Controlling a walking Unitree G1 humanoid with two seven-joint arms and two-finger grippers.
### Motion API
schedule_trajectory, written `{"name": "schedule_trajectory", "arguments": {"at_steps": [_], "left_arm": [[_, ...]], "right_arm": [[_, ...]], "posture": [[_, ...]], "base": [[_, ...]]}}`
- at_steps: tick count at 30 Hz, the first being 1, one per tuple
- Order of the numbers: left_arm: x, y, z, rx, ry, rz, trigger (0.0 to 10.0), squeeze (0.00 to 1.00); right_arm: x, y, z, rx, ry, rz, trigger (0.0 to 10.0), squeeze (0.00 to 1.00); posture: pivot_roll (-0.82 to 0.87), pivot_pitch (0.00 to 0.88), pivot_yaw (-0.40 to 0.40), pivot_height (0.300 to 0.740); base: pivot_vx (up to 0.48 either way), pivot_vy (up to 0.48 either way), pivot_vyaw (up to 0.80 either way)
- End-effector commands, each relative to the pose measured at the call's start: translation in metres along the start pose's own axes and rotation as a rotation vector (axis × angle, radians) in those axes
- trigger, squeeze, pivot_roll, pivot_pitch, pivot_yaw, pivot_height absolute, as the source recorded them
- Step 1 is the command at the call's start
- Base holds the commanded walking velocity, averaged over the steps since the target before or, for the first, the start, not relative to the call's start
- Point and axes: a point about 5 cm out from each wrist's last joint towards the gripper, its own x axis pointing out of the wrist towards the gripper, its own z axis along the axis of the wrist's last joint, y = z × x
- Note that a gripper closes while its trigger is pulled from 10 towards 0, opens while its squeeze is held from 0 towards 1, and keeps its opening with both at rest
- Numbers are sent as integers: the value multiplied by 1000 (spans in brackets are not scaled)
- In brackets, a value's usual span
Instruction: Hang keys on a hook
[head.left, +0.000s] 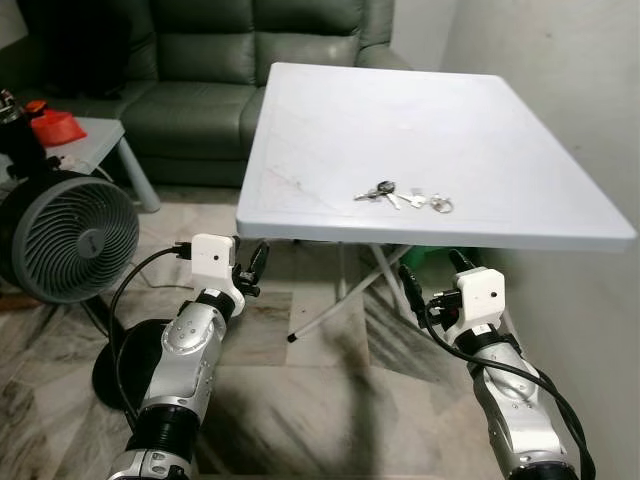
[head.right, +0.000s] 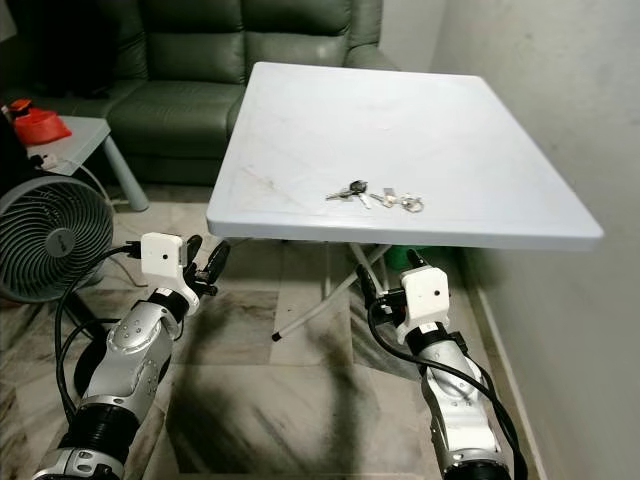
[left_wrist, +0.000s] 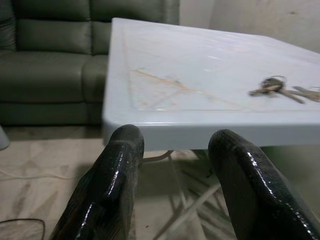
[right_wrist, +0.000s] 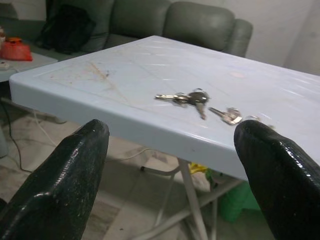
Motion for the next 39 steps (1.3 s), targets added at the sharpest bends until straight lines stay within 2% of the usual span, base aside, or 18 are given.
{"name": "schedule_trajectory", "arguments": {"at_steps": [1, 5, 8, 10, 32, 39], "left_arm": [[2, 0, 5, 15, -9, -14, 10000, 0], [2, -1, 6, 16, -10, -17, 10000, 0], [2, 0, 6, 16, -9, -18, 10000, 0], [3, -1, 6, 17, -10, -21, 10000, 0], [4, -3, 8, 7, -18, -6, 10000, 0], [4, -4, 12, 1, -65, 18, 10000, 0]], "right_arm": [[2, 0, 3, -22, -7, 9, 10000, 0], [2, 0, 3, -46, -5, 16, 10000, 0], [2, 0, 3, -20, -12, 1, 10000, 0], [2, -2, 3, 1, -19, -12, 10000, 0], [4, -8, 5, -8, -19, -12, 10000, 0], [5, -8, 7, -38, -19, 16, 10000, 0]], "posture": [[-26, 49, -10, 740], [-26, 53, -7, 740], [-26, 56, -6, 740], [-25, 57, -2, 740], [-25, 68, -14, 740], [-25, 69, -19, 740]], "base": [[379, 0, 0], [381, 0, 200], [377, 0, 800], [381, 0, 0], [374, 0, 0], [112, 0, 0]]}}
